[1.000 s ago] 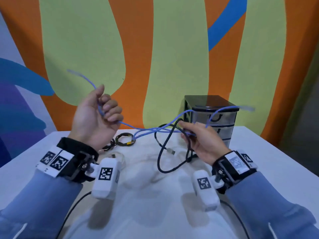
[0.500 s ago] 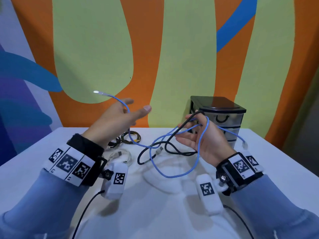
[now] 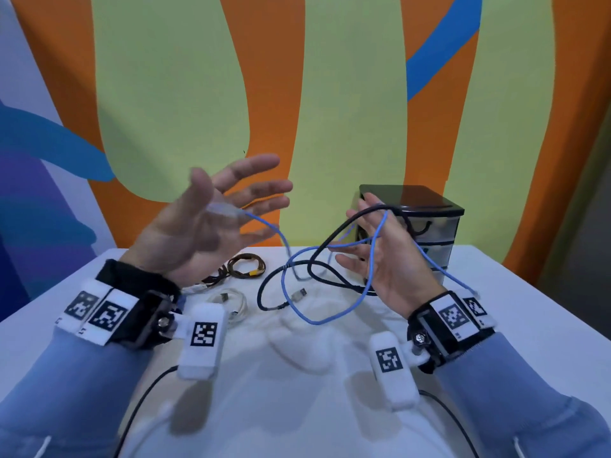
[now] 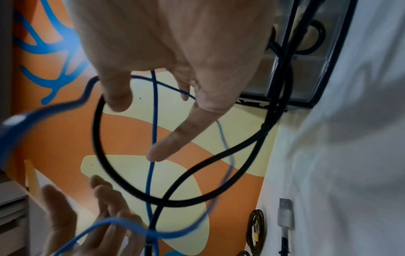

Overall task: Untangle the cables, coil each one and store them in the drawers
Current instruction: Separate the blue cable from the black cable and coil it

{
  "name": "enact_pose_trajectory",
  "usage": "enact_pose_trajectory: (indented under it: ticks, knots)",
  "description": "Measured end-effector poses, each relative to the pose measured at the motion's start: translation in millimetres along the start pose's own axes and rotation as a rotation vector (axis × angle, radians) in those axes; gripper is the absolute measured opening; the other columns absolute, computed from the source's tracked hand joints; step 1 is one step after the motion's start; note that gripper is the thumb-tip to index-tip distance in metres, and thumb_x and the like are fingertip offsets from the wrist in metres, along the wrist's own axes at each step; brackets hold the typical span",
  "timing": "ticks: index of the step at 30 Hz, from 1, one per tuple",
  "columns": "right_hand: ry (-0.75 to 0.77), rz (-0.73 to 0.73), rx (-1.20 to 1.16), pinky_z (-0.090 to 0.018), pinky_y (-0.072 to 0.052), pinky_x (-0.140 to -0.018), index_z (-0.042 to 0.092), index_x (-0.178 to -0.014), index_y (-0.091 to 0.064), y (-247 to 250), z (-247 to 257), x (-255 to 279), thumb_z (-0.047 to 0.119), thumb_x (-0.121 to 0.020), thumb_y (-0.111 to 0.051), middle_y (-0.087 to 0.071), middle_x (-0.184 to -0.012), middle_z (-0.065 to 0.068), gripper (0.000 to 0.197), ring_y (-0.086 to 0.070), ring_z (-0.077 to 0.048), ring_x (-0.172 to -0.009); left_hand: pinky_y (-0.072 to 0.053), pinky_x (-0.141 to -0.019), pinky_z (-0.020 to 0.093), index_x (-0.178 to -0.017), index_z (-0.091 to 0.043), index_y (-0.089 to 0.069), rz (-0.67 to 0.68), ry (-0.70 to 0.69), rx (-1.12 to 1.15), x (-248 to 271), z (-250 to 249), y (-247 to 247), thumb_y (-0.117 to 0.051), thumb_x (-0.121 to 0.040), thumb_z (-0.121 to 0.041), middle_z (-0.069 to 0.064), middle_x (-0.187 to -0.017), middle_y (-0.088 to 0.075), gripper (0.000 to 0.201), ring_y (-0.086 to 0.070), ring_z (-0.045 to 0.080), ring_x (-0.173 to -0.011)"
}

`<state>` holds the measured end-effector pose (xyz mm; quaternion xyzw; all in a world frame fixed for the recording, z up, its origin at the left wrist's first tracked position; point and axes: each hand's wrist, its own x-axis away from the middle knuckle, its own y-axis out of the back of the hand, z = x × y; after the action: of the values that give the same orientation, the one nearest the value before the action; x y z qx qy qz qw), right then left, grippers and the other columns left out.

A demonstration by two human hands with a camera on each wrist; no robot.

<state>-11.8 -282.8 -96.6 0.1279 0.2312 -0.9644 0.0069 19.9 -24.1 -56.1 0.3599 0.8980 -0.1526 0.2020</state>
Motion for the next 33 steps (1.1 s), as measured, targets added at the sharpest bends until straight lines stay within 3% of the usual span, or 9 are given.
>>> enact_pose_trajectory:
  ticks: [4, 9, 14, 18, 21, 25, 28, 31, 33]
  knots:
    - [-0.004, 0.073, 0.060, -0.034, -0.061, -0.064, 0.034, -0.155, -0.042, -2.1, -0.6, 0.4, 0.042, -0.075, -0.075, -0.056, -0.144, 0.012, 0.087, -0.074, -0.026, -0.080, -0.046, -0.107, 0.052, -0.125, -0.011, -0.073, 0.016, 0.035, 0.176, 5.9, -7.8, -1.2, -0.025, -0.071, -0.104, 0.019, -0.134, -0.063, 0.117, -0.062, 0.034, -0.119]
    - [-0.018, 0.214, 0.066, -0.039, -0.061, -0.065, 0.034, -0.153, -0.049, -1.0, -2.9, 1.5, 0.046, -0.095, -0.070, -0.052, -0.154, 0.007, 0.062, -0.074, -0.028, -0.081, -0.053, -0.086, 0.033, -0.109, -0.019, -0.079, -0.209, 0.232, -0.640, -8.3, 24.3, -17.5, -0.071, -0.091, -0.057, 0.008, -0.110, -0.078, 0.043, -0.072, 0.017, -0.099]
    - [-0.082, 0.342, 0.010, -0.042, -0.063, -0.064, 0.037, -0.154, -0.047, -4.4, -3.4, 0.4, 0.061, -0.097, -0.052, -0.054, -0.154, 0.004, 0.061, -0.074, -0.035, -0.094, -0.055, -0.107, 0.042, -0.116, -0.021, -0.078, 0.140, 0.540, -0.738, -2.2, 48.6, -30.9, -0.057, -0.095, -0.067, -0.003, -0.119, -0.078, 0.054, -0.072, 0.020, -0.114]
    - [0.004, 0.227, -0.021, -0.045, -0.064, -0.075, 0.041, -0.153, -0.046, 0.6, -3.0, -2.9, 0.050, -0.093, -0.062, -0.045, -0.159, 0.005, 0.063, -0.069, -0.033, -0.123, -0.057, -0.085, 0.032, -0.097, 0.001, -0.070, 0.124, 0.407, -0.583, -2.5, 42.7, -36.6, -0.066, -0.100, -0.038, 0.015, -0.102, -0.078, 0.040, -0.069, 0.021, -0.083]
    - [0.031, 0.167, -0.004, -0.040, -0.062, -0.074, 0.029, -0.140, -0.058, 10.3, -7.4, -8.8, 0.025, -0.090, -0.073, -0.051, -0.149, 0.001, 0.052, -0.070, -0.033, -0.121, -0.044, -0.059, 0.029, -0.090, -0.012, -0.063, -0.206, 0.198, -0.444, -9.3, 39.1, -39.2, -0.061, -0.101, -0.038, 0.010, -0.071, -0.065, 0.028, -0.054, 0.017, -0.053]
    - [0.102, -0.071, 0.510, -0.027, -0.050, -0.053, 0.020, -0.087, -0.056, 23.5, -16.7, -21.9, 0.010, -0.093, -0.077, -0.063, -0.102, -0.020, 0.023, -0.068, -0.022, -0.070, -0.015, -0.043, 0.020, -0.085, -0.019, -0.057, -0.597, -0.166, -0.304, -16.0, 24.6, -23.3, -0.054, -0.110, -0.036, 0.004, -0.062, -0.024, 0.031, -0.017, 0.011, -0.045]
    - [0.117, -0.244, 0.856, -0.026, -0.030, -0.053, 0.017, -0.069, -0.061, 38.7, -15.4, -29.8, 0.020, -0.098, -0.072, -0.052, -0.062, -0.004, 0.030, -0.039, -0.019, -0.056, -0.014, -0.043, 0.021, -0.083, -0.021, -0.058, -0.755, -0.352, -0.300, -12.7, 7.4, -9.8, -0.056, -0.110, -0.038, 0.004, -0.063, -0.021, 0.032, -0.014, 0.013, -0.048]
    - [-0.056, -0.094, 1.096, -0.029, -0.043, -0.057, 0.027, -0.104, -0.076, 45.2, -6.1, -21.7, 0.026, -0.097, -0.070, -0.064, -0.071, 0.001, 0.009, -0.052, -0.018, -0.060, -0.014, -0.045, 0.026, -0.085, -0.021, -0.056, -0.869, -0.406, -0.262, -8.9, -2.1, -1.6, -0.055, -0.110, -0.042, 0.012, -0.070, -0.015, 0.032, -0.011, 0.020, -0.056]
    - [-0.211, 0.158, 1.239, -0.028, -0.056, -0.065, 0.029, -0.131, -0.063, 41.0, 0.8, -14.4, 0.024, -0.092, -0.077, -0.073, -0.112, -0.008, 0.041, -0.068, -0.018, -0.073, -0.016, -0.045, 0.025, -0.087, -0.021, -0.055, -0.894, -0.391, -0.252, -8.8, -2.5, -0.8, -0.051, -0.112, -0.039, 0.007, -0.065, -0.018, 0.031, -0.013, 0.018, -0.053]
